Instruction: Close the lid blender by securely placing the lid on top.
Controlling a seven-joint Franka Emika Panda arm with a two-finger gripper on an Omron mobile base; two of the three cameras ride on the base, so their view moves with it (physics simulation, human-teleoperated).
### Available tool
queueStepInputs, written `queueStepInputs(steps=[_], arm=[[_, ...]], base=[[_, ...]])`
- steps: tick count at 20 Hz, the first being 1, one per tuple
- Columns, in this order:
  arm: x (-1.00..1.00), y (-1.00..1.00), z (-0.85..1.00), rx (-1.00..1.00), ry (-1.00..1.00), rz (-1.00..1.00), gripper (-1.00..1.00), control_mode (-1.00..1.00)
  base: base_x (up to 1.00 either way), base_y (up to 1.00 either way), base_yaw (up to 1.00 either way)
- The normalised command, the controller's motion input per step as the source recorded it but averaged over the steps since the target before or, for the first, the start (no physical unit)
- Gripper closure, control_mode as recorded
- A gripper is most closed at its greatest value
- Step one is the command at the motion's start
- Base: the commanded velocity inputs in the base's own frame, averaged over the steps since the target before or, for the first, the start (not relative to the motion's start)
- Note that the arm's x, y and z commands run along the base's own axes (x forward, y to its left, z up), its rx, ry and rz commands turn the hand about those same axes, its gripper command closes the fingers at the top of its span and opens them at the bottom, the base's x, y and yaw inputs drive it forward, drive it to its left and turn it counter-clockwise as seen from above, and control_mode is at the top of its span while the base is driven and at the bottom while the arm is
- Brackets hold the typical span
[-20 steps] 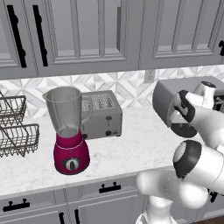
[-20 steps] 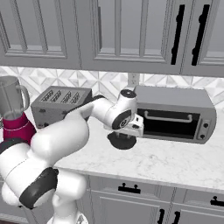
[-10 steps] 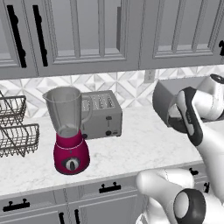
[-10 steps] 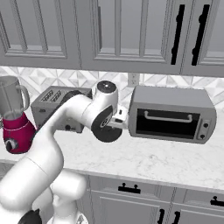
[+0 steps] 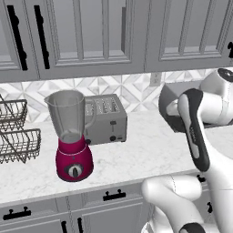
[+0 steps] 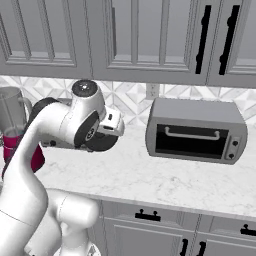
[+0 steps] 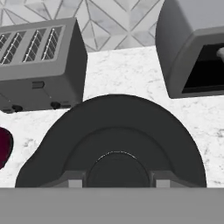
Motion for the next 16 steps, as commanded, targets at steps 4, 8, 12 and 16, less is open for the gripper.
queueStepInputs(steps=[4, 8, 12, 16], arm=[[-0.41, 0.56, 0.66, 0.0, -0.02, 0.0, 1.0, -1.0], [-0.46, 0.51, 0.74, 0.0, -0.07, 0.0, 1.0, -1.0], [-0.51, 0.54, 0.67, 0.01, -0.15, 0.0, 1.0, -1.0], [-0.41, 0.58, 0.52, 0.05, -0.18, 0.0, 1.0, -1.0]], base=[[0.0, 0.0, 0.0], [0.0, 0.0, 0.0], [0.0, 0.0, 0.0], [0.0, 0.0, 0.0]])
